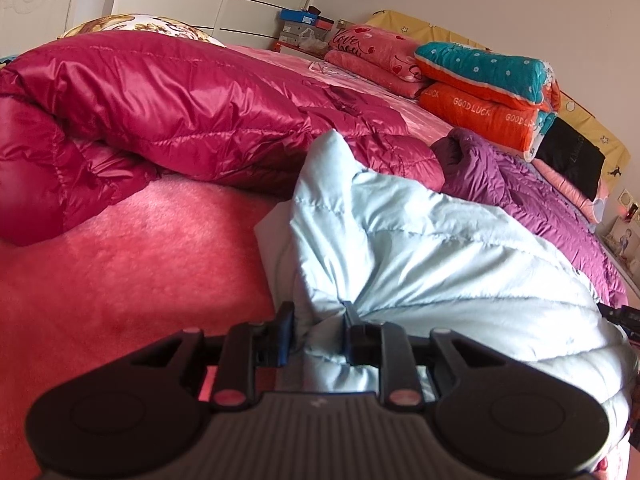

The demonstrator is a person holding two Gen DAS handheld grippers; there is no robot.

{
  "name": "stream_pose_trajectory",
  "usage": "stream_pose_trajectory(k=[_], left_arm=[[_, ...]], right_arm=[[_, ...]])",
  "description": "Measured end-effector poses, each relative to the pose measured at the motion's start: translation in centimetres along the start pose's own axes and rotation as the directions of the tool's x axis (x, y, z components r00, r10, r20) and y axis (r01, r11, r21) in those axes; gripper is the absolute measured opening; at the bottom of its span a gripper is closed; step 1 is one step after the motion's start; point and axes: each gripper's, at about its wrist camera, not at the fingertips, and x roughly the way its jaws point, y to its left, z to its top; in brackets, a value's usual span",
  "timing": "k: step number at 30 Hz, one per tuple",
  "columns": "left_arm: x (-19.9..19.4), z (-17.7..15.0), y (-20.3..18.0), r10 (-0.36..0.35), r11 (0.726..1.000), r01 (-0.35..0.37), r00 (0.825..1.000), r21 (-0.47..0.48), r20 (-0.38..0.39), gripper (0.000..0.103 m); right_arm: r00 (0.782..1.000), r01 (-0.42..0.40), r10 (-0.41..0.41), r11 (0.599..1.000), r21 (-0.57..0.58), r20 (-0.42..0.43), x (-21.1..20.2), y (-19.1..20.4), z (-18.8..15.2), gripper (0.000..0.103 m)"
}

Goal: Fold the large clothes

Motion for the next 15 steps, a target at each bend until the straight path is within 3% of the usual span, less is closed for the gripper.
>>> stream_pose_trajectory(k=[4,9,12,15], left_arm=[[0.1,-0.1,-0.1,0.007,1.0,-0.007,1.0,0.012,-0.001,0.026],[0.3,-0.1,-0.2,0.012,1.0,-0.012,1.0,0.023,-0.001,0.028],[0.2,-0.1,-0.5,0.024,0.999,-0.024,1.0,0.037,0.005,0.028],[-0.5,0.1,-0.9,0.039,0.998,-0.041,0.999,0.052,0.028,0.028]], right_arm=[[0.995,0.1,-0.102,0.991,-0.091,-0.009,2.3,1.2,-0.7,0.042],[0.99,0.138,-0.14,0.984,-0.116,-0.007,3.9,1.5,-1.9,0.042],[0.989,0.148,-0.15,0.983,-0.11,-0.009,4.5,1.4,-2.2,0.052],[0.987,0.157,-0.158,0.983,-0.094,-0.011,4.2,0.7,-1.8,0.069]])
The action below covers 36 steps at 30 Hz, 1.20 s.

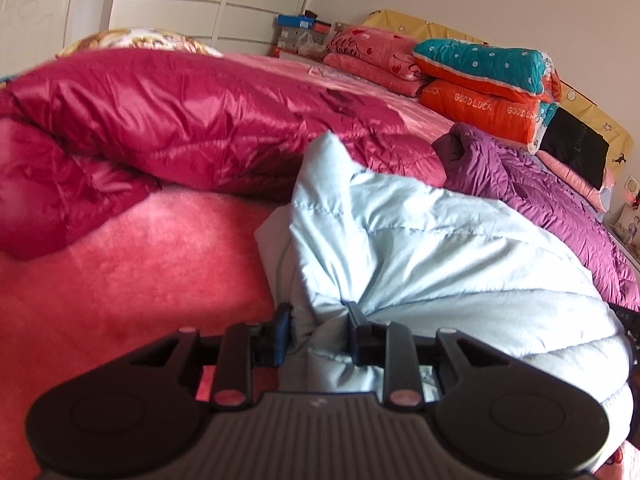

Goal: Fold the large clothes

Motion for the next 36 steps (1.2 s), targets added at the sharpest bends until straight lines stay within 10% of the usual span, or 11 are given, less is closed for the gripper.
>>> stream_pose_trajectory(k=[4,9,16,28,36], left_arm=[[-2.3,0.6,-0.6,0.024,0.998,-0.029,0.996,0.058,0.09,0.028],[-4.7,1.1,-1.0,0.001,0.997,-0.013,0.988,0.074,0.157,0.044],[-3.7,1.9,1.0,-0.12,0.989,0.122,0.993,-0.084,0.019,0.071],[-1.2,1.1,2.7,-0.245,0.944,0.223,0.968,-0.243,-0.062,0.08],[1.3,0.5,2.1,-0.294,0.927,0.26,0.951,-0.269,-0.097,0.085]], right_arm=[[0.999,0.014,-0.018,0.996,0.086,0.045,-2.7,-1.3,0.2,0.1],[0.99,0.0,-0.028,0.979,0.205,0.136,-7.4,-3.9,0.1,0.103],[0.988,-0.125,0.094,0.949,0.288,0.12,-10.9,-7.1,-2.3,0.103],[0.886,-0.411,0.454,0.67,0.618,0.097,-6.4,-15.8,-4.8,0.103],[0.854,-0.459,0.517,0.688,0.562,0.063,-4.6,-14.1,-3.8,0.103]])
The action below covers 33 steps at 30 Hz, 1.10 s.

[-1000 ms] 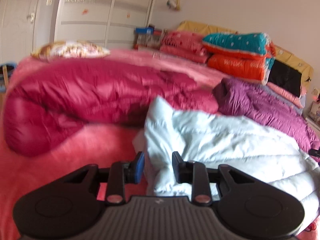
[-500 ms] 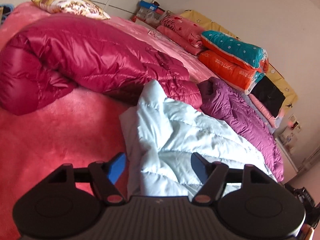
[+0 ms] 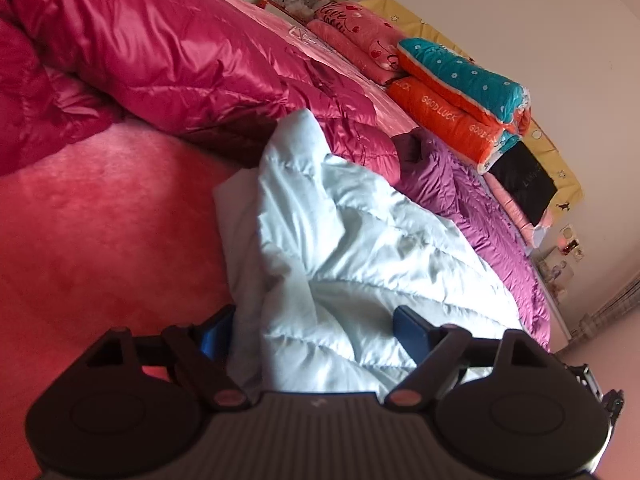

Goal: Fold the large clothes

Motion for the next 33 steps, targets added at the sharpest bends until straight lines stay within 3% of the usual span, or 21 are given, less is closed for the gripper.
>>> stream_pose_trajectory(k=[10,19,25,33], left_arm=[[1.4,0.9,0.5,-0.064,0.998,0.064,0.998,-0.013,-0.025,0.092],[3.1,1.9,0.4,-0.114,0.993,0.116,0.99,0.012,-0.087,0.101],[4.3,2.7,0.4,-0.124,0.991,0.129,0.98,0.023,-0.155,0.102],[5.6,3.2,-0.1,-0.117,0.991,0.128,0.972,0.044,-0.204,0.102]], right_arm=[[0.994,-0.026,0.011,0.991,-0.133,-0.113,5.2,2.5,0.6,0.103],[0.959,-0.161,0.119,0.976,-0.149,-0.257,9.4,4.4,0.6,0.103],[0.931,-0.242,0.201,0.965,-0.102,-0.305,9.5,4.8,-0.4,0.103],[0.908,-0.292,0.238,0.949,-0.114,-0.344,8.8,5.4,-0.9,0.103]])
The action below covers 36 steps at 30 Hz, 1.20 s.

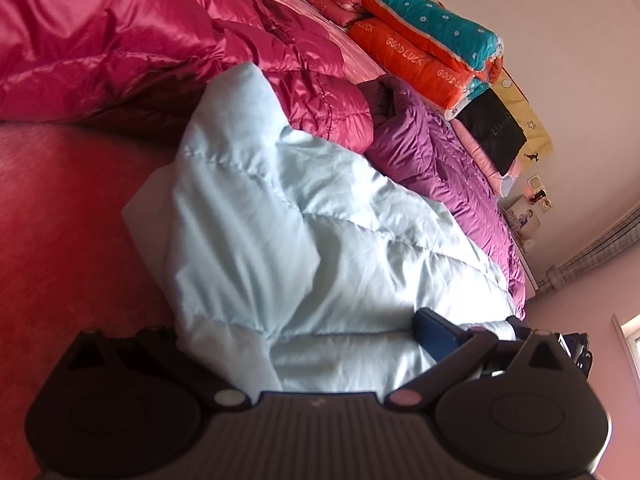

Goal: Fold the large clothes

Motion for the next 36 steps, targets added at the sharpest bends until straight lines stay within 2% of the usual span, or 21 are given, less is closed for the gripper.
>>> stream_pose_trajectory(k=[4,7,10,13,16,18,19,21,23,25,27,29,31,33,36], left_arm=[[0.1,-0.7,-1.7,0.052,0.996,-0.054,0.998,0.077,0.02,0.102],[0.5,-2.2,-4.5,0.15,0.96,-0.164,0.986,0.228,0.076,0.102],[1.0,-4.2,-7.4,0.247,0.882,-0.294,0.954,0.368,0.168,0.102],[1.9,-5.9,-9.8,0.326,0.776,-0.413,0.91,0.476,0.257,0.102],[2.6,-6.9,-11.2,0.375,0.685,-0.495,0.868,0.535,0.325,0.102],[2.9,-7.2,-11.7,0.39,0.649,-0.527,0.85,0.549,0.355,0.102],[3.0,-7.3,-11.8,0.393,0.641,-0.535,0.845,0.55,0.363,0.102],[2.8,-7.1,-11.7,0.39,0.649,-0.533,0.846,0.542,0.365,0.102],[2.3,-6.9,-11.2,0.378,0.685,-0.511,0.859,0.519,0.346,0.102],[2.0,-6.3,-10.5,0.356,0.744,-0.468,0.882,0.478,0.309,0.1],[1.5,-5.4,-9.2,0.314,0.824,-0.397,0.914,0.404,0.259,0.096],[0.7,-4.6,-7.5,0.268,0.895,-0.329,0.936,0.302,0.228,0.089],[0.1,-4.0,-6.0,0.218,0.943,-0.261,0.953,0.205,0.211,0.083],[-0.3,-3.5,-4.7,0.173,0.971,-0.2,0.965,0.128,0.199,0.077],[-0.5,-3.3,-3.6,0.129,0.989,-0.141,0.972,0.049,0.196,0.065]], right_arm=[[1.0,0.018,-0.019,0.999,-0.032,-0.006,0.6,0.4,-0.2,0.103],[0.999,0.045,-0.046,0.996,-0.071,-0.009,1.0,1.0,-0.4,0.103],[0.998,0.057,-0.058,0.995,-0.084,-0.007,1.5,1.1,-0.2,0.103],[0.997,0.072,-0.072,0.993,-0.099,-0.003,2.0,1.4,-0.3,0.103],[0.996,0.093,-0.093,0.988,-0.123,0.003,2.2,1.9,-0.4,0.103],[0.995,0.103,-0.104,0.985,-0.137,0.006,2.4,2.2,-0.7,0.103],[0.994,0.106,-0.106,0.984,-0.142,0.006,2.2,2.1,-0.6,0.103],[0.994,0.109,-0.109,0.983,-0.144,0.007,1.9,1.9,-0.5,0.103],[0.994,0.113,-0.113,0.983,-0.144,0.01,2.4,2.0,-0.4,0.103],[0.994,0.113,-0.113,0.984,-0.139,0.011,2.2,2.0,-0.4,0.103],[0.994,0.109,-0.109,0.986,-0.125,0.012,3.1,1.8,-0.1,0.103],[0.995,0.101,-0.1,0.989,-0.104,0.014,2.9,1.4,-0.1,0.103],[0.996,0.086,-0.085,0.993,-0.077,0.016,2.4,1.1,0.1,0.103],[0.997,0.078,-0.077,0.995,-0.056,0.02,2.2,1.0,0.2,0.103],[0.996,0.083,-0.082,0.995,-0.055,0.025,1.9,1.1,0.1,0.102]])
